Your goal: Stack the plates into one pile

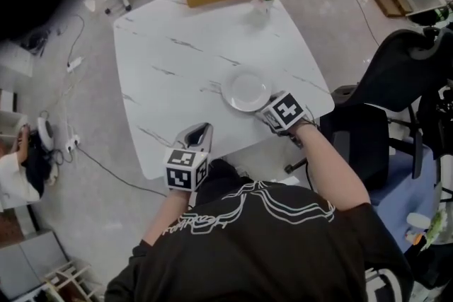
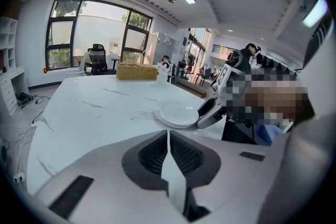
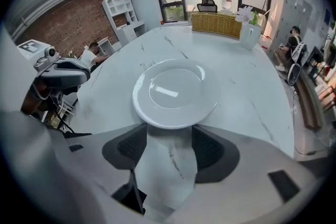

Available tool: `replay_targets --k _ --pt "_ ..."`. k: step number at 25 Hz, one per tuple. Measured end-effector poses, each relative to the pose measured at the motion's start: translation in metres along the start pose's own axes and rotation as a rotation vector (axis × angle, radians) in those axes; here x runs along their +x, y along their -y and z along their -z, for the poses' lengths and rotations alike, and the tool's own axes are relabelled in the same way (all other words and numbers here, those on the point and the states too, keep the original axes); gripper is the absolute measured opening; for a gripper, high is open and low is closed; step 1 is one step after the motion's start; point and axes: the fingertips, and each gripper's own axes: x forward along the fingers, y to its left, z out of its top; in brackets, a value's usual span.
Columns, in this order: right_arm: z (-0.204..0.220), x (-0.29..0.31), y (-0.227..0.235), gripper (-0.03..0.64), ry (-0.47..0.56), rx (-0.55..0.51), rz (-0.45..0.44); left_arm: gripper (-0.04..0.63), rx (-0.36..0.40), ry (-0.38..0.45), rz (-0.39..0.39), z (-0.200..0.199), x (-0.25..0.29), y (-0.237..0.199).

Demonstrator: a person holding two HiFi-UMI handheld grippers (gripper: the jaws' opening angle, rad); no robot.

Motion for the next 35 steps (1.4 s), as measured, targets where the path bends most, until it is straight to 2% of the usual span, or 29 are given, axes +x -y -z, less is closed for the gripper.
replay_targets --k 5,8,12,16,20,21,23,24,26,28,31,35 --pt "-0.004 0.000 0.002 0.284 -0.019 -0.038 0.026 0.034 0.020 0.012 0.022 -0.007 0.003 0.003" --pt "-0.001 -0.001 -0.001 0.284 -0.001 -0.005 0.004 0.034 0.016 -0.002 0.052 -0.011 0.006 0.007" --pt "-0.007 -0.015 0.002 0.290 0.121 0.080 -0.018 0.034 -0.027 -0.016 0.089 -0.017 0.004 0.015" --pt "-0.009 -0.042 0.004 0.288 0.222 0.139 -0.073 0.034 0.003 0.004 0.094 -0.038 -0.009 0.024" --pt "-0.032 -0.095 -0.019 0.283 0.407 0.158 -0.183 0.034 0.036 0.061 0.101 -0.071 -0.029 0.039" --pt "-0.037 -0.111 -0.024 0.252 0.454 0.147 -0.187 0.034 0.047 0.083 0.103 -0.080 -0.035 0.043" --pt "-0.047 -0.145 -0.032 0.120 0.545 0.091 -0.165 0.034 0.063 0.129 0.104 -0.098 -0.048 0.051" --pt "-0.051 -0.160 -0.037 0.088 0.588 0.053 -0.157 0.034 0.064 0.152 0.108 -0.105 -0.054 0.055" --pt "-0.059 -0.190 -0.054 0.072 0.673 -0.028 -0.178 0.034 0.062 0.197 0.127 -0.118 -0.067 0.066" --pt "-0.065 -0.218 -0.073 0.069 0.767 -0.092 -0.241 0.034 0.074 0.236 0.150 -0.130 -0.079 0.078" --pt "-0.070 -0.254 -0.094 0.040 0.897 -0.133 -0.332 0.034 0.124 0.277 0.178 -0.142 -0.093 0.096" --pt "-0.070 -0.277 -0.109 0.032 0.978 -0.179 -0.358 0.034 0.166 0.329 0.218 -0.151 -0.108 0.114"
